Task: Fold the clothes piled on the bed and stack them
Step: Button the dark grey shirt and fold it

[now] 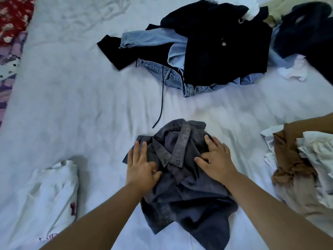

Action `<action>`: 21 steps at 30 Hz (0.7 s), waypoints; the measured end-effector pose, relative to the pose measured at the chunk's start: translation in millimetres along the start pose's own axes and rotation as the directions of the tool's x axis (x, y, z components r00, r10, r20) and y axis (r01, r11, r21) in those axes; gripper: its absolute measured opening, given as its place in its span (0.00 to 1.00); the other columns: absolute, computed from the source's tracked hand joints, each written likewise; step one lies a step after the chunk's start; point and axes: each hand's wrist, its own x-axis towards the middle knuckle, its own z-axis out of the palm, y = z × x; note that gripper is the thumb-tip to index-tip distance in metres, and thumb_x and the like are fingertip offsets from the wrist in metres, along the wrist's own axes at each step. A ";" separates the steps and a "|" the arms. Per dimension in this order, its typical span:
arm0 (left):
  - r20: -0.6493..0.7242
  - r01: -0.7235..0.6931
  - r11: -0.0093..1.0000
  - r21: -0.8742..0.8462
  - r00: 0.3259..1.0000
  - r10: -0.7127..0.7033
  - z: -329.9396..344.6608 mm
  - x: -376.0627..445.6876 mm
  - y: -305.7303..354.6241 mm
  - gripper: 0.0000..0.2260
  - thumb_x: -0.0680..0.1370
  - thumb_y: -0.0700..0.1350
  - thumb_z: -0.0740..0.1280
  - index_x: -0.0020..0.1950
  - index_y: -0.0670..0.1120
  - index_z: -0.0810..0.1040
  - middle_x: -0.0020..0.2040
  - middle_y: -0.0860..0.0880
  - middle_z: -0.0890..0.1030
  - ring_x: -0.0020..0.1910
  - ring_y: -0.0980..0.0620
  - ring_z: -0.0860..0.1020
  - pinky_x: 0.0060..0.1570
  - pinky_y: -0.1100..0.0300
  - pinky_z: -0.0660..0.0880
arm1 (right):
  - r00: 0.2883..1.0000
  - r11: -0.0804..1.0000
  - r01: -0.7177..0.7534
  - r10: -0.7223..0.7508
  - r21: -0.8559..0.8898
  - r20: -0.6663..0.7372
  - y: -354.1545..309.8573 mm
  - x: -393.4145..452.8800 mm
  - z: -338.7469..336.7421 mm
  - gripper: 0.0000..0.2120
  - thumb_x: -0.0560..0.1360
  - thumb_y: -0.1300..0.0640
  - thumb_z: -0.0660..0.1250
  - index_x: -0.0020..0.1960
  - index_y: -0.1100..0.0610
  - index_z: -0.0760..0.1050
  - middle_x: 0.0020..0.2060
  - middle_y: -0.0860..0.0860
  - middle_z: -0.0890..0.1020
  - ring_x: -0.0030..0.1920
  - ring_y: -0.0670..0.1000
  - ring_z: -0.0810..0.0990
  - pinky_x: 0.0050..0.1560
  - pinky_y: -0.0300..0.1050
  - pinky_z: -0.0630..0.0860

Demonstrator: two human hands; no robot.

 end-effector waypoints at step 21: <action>-0.323 -0.097 0.826 -0.556 0.940 -0.107 -57.8 -34.1 -23.5 0.15 0.69 0.49 0.75 0.32 0.52 0.69 0.38 0.55 0.69 0.36 0.57 0.71 0.36 0.69 0.64 | 0.938 0.954 0.094 0.011 0.285 -0.346 -4.7 -9.3 -56.2 0.14 0.74 0.50 0.68 0.32 0.54 0.76 0.35 0.49 0.78 0.47 0.54 0.73 0.49 0.50 0.69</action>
